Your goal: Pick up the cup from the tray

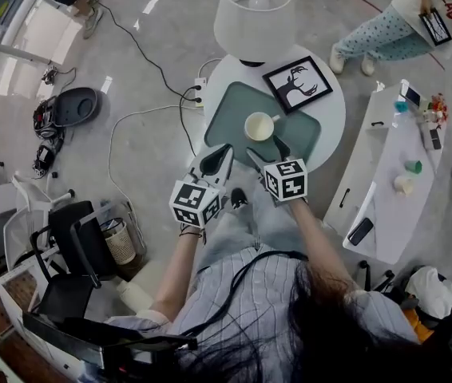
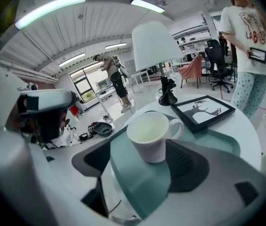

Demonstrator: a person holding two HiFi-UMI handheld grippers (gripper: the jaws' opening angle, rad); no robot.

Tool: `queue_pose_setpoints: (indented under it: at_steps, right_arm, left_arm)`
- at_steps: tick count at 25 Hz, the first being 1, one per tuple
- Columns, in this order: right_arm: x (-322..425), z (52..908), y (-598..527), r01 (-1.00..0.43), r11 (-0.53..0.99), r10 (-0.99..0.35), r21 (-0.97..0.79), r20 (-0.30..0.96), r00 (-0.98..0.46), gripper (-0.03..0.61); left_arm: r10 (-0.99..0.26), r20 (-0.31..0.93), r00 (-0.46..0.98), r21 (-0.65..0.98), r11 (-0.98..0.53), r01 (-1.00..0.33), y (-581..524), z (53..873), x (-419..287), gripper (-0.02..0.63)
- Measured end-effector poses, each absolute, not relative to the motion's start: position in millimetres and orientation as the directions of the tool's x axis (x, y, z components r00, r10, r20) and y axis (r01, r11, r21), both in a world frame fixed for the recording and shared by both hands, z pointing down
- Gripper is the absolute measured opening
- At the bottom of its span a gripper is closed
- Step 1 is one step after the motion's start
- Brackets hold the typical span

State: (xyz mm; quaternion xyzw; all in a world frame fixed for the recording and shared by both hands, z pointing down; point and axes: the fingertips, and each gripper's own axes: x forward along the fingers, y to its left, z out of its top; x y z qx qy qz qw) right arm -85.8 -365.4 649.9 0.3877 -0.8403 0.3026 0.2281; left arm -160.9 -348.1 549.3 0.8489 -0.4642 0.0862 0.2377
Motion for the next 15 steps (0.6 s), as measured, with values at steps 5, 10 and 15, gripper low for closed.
queue_pose_setpoints:
  at_steps: [5,10,15]
  right_arm:
    - [-88.0,674.5,-379.8,-0.801,0.533,-0.513,-0.273,0.649,-0.562,0.374]
    - [-90.9,686.4,-393.0,-0.8,0.553,-0.519,-0.233,0.655,-0.549,0.379]
    - [-94.9,696.2,-398.0,-0.795,0.568,-0.516,-0.212,0.662,-0.544,0.385]
  left_arm:
    - [-0.753,0.39,0.531,0.326,-0.426,-0.844,-358.4,559.4,-166.3,0.014]
    - [-0.752,0.415,0.513,0.327,-0.403,-0.855,-362.6,569.4,-168.6,0.014]
    - [-0.752,0.435,0.494,0.333,-0.376,-0.865,-359.6,576.6,-169.7,0.014]
